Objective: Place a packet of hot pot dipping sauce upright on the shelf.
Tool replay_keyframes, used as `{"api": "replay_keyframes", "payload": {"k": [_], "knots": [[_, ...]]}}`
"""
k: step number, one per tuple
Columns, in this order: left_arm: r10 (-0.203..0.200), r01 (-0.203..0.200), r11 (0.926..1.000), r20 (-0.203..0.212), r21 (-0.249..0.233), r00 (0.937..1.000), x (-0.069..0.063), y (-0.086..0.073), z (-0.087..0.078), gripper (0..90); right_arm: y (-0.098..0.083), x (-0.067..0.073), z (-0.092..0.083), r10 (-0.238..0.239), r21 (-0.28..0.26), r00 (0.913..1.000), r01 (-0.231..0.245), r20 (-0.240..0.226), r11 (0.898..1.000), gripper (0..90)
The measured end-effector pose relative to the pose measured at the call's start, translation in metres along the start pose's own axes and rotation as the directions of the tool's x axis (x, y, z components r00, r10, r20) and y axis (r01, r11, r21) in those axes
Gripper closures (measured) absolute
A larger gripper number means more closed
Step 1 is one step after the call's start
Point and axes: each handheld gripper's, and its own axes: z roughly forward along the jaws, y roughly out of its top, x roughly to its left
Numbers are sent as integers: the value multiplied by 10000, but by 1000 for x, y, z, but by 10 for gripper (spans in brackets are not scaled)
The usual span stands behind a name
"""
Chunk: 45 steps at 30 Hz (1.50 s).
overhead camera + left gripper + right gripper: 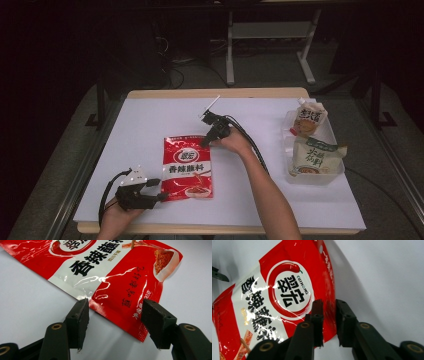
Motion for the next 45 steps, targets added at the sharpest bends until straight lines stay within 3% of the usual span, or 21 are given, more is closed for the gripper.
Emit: {"api": "replay_keyframes", "payload": {"k": [3,9,26,32,45], "knots": [[-5,5,10000,8,-3,10000,0,0,0,395,1,2,-1,-123,-59,9999,123,16,9999,876],[-60,60,10000,-4,-26,10000,0,0,0,392,2,7,-7,-492,-58,9987,493,108,9988,892],[-64,63,9999,-143,-84,9999,1,0,-5,354,3,28,-42,-1131,-726,9931,1151,308,9907,896],[-379,374,9989,-186,-288,9991,3,-1,-7,337,3,36,-55,-1261,-953,9914,1290,361,9871,896],[-556,544,9979,-342,-352,9979,7,-3,-10,306,1,54,-87,-1750,-1380,9818,1838,736,9732,898]]}}
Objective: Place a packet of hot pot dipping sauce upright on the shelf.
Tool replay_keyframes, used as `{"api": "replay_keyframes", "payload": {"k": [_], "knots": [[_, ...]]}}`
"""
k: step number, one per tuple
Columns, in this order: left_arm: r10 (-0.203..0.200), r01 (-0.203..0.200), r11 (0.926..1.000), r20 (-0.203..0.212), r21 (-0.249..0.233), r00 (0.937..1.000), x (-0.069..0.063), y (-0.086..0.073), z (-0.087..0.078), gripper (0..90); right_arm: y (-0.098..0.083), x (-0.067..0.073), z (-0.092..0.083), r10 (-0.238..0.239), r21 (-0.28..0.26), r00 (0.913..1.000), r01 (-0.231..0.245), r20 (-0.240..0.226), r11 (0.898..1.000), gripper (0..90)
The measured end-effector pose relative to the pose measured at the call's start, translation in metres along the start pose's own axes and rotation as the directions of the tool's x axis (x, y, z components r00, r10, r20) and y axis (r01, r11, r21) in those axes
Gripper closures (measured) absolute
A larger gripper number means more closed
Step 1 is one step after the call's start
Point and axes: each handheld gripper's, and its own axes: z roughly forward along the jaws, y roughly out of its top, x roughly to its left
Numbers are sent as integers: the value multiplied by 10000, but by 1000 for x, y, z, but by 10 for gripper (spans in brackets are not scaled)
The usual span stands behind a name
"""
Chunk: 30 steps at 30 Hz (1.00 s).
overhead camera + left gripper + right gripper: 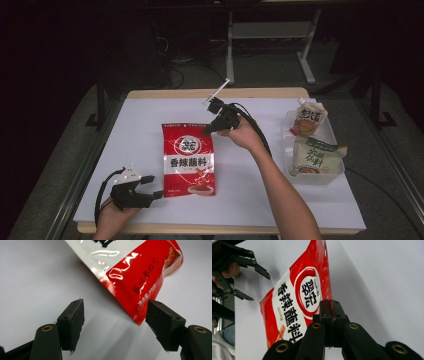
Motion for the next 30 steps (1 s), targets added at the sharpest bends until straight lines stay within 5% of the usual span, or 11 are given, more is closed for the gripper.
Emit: {"api": "replay_keyframes", "payload": {"k": [30], "knots": [[-75,73,9999,-291,-80,9995,3,-2,-2,269,-5,26,-70,-804,-813,9942,862,716,9930,900]]}}
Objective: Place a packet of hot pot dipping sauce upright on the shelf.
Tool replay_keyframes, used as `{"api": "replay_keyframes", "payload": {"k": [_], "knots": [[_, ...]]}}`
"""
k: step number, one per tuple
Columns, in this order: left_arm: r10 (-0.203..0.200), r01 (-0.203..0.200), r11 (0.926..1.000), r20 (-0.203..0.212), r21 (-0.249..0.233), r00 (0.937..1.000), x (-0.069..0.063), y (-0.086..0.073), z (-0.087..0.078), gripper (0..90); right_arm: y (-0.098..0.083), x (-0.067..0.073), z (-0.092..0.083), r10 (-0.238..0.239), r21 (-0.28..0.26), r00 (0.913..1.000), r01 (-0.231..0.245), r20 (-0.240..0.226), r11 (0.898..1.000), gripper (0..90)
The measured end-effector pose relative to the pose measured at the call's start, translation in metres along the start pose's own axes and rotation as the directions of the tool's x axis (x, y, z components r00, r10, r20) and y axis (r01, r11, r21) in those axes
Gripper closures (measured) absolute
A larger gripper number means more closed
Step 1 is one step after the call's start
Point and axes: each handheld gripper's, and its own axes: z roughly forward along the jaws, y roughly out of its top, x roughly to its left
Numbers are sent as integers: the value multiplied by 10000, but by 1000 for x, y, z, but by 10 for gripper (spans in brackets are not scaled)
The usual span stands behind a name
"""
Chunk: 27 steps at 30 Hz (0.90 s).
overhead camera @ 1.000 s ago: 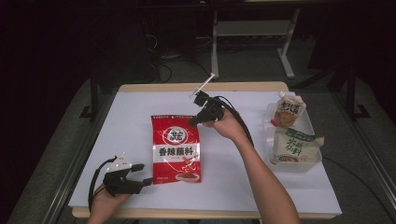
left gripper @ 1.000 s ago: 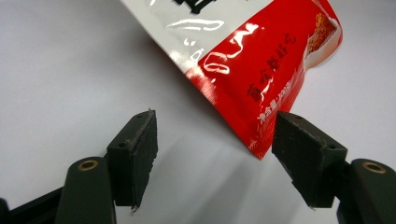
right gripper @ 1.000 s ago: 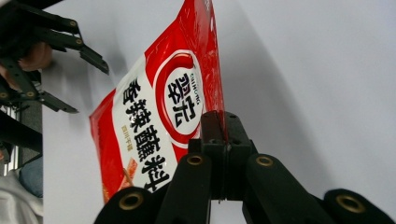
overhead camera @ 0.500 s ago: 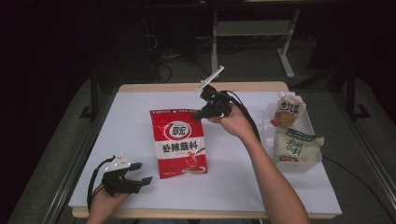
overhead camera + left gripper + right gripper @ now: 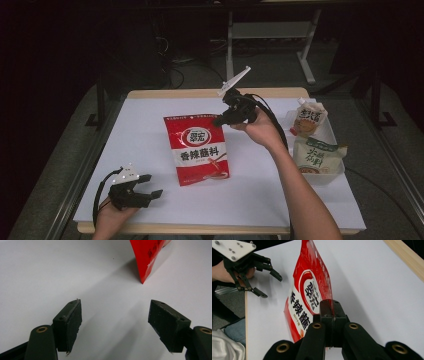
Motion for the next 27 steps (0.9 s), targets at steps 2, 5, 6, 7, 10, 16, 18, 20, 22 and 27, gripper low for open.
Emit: {"api": "replay_keyframes", "payload": {"k": [2,5,6,7,10,16,18,20,22,27], "knots": [[-35,35,10000,-7,-18,10000,0,0,0,267,1,3,-5,-125,4,9999,125,41,9999,900],[-22,22,10000,-8,-18,10000,0,0,0,267,2,5,-9,-220,-35,9997,221,125,9998,900],[-25,25,10000,-7,-16,10000,0,0,0,265,3,8,-14,-258,3,9996,258,129,9997,900],[-47,47,10000,-5,-11,10000,-1,0,0,265,3,8,-14,-258,3,9996,258,129,9997,900],[-87,87,10000,-12,-15,10000,0,0,0,262,3,10,-20,-433,-68,9988,435,212,9990,900],[-111,111,9999,-55,-39,9999,1,0,0,248,3,11,-30,-552,-212,9981,557,259,9982,900],[-143,143,9999,-71,-40,9999,1,0,0,246,2,11,-33,-551,-261,9981,558,268,9981,900],[-144,144,9999,-90,-40,9999,2,-1,-1,242,2,12,-35,-563,-242,9980,571,296,9981,900],[-212,212,9998,-110,-56,9997,3,-1,-2,240,2,12,-39,-588,-247,9977,596,342,9979,900],[-243,240,9996,-211,-115,9995,5,-1,-4,230,3,13,-44,-546,-341,9978,558,365,9979,900]]}}
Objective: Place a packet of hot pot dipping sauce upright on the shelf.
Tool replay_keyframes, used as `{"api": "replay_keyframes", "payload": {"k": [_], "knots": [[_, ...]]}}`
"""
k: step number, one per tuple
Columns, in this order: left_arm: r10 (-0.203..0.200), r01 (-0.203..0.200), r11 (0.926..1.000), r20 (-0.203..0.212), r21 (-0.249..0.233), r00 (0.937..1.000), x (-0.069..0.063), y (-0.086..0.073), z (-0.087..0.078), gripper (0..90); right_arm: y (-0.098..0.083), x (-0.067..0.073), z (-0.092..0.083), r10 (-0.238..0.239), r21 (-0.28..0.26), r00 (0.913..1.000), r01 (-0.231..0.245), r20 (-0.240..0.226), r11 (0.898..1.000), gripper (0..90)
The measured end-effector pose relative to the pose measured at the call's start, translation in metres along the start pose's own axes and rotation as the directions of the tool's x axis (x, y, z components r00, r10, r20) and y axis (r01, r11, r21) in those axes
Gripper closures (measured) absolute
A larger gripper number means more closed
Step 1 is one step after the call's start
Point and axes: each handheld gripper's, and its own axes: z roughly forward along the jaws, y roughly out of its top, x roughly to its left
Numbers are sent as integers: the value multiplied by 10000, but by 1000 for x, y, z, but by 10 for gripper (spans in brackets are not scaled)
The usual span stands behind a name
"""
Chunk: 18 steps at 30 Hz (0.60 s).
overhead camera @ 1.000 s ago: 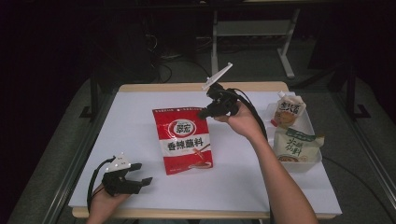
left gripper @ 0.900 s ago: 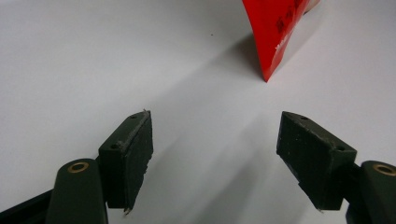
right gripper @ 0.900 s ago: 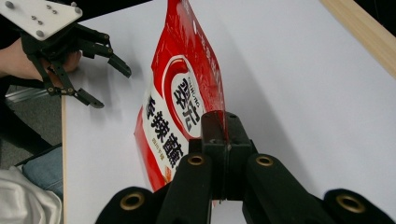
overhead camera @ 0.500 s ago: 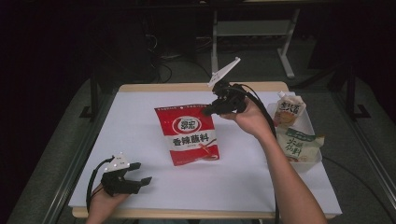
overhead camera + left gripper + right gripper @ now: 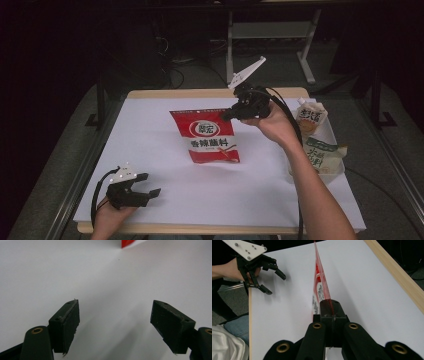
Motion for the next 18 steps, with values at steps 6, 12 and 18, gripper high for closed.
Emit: {"api": "replay_keyframes", "payload": {"k": [6,12,18], "knots": [[-63,63,10000,-46,-45,10000,1,-1,-1,228,-1,-4,-8,81,54,9997,-83,224,10000,900],[-29,29,10000,-100,-72,9999,2,-1,-3,228,-3,-6,-17,349,35,9989,-351,319,9994,900],[-53,52,9999,-91,-87,9999,2,-1,-3,228,-7,-8,-23,426,9,9983,-427,390,9991,900]]}}
